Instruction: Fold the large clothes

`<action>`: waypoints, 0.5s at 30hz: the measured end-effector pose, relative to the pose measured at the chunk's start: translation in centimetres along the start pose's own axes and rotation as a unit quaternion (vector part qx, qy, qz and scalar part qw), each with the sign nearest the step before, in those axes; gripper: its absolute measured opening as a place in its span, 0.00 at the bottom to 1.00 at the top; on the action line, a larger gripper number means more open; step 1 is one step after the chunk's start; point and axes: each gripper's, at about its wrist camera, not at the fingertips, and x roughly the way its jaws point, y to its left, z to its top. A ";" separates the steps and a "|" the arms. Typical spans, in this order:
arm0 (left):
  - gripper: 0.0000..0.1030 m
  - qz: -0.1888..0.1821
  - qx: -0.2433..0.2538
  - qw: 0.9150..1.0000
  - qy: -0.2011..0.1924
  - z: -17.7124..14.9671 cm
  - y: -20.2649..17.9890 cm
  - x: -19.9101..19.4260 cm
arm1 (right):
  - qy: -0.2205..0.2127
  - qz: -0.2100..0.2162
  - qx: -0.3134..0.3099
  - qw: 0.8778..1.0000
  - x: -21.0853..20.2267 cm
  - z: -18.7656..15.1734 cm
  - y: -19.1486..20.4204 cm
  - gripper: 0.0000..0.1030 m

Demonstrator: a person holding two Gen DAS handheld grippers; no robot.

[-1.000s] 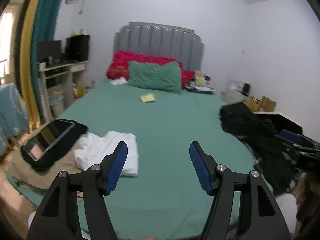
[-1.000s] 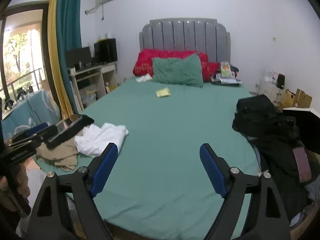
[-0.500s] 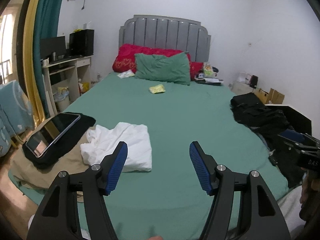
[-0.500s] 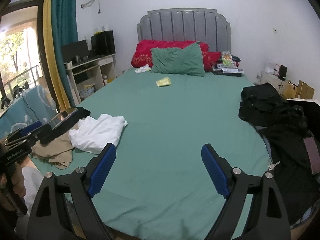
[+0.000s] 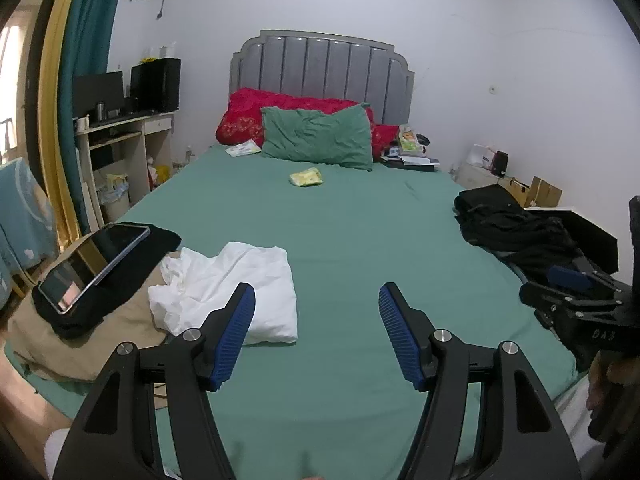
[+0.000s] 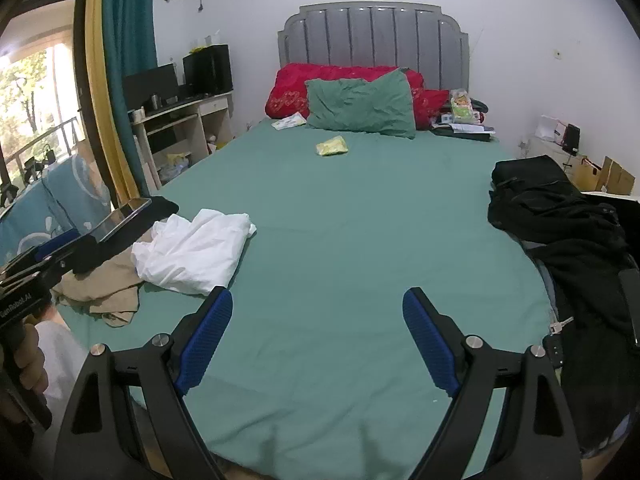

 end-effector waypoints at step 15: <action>0.66 -0.005 -0.015 1.000 0.010 0.0 0.2 0.5 | 0.001 0.011 0.000 1.000 0.2 0.0 0.4 0.84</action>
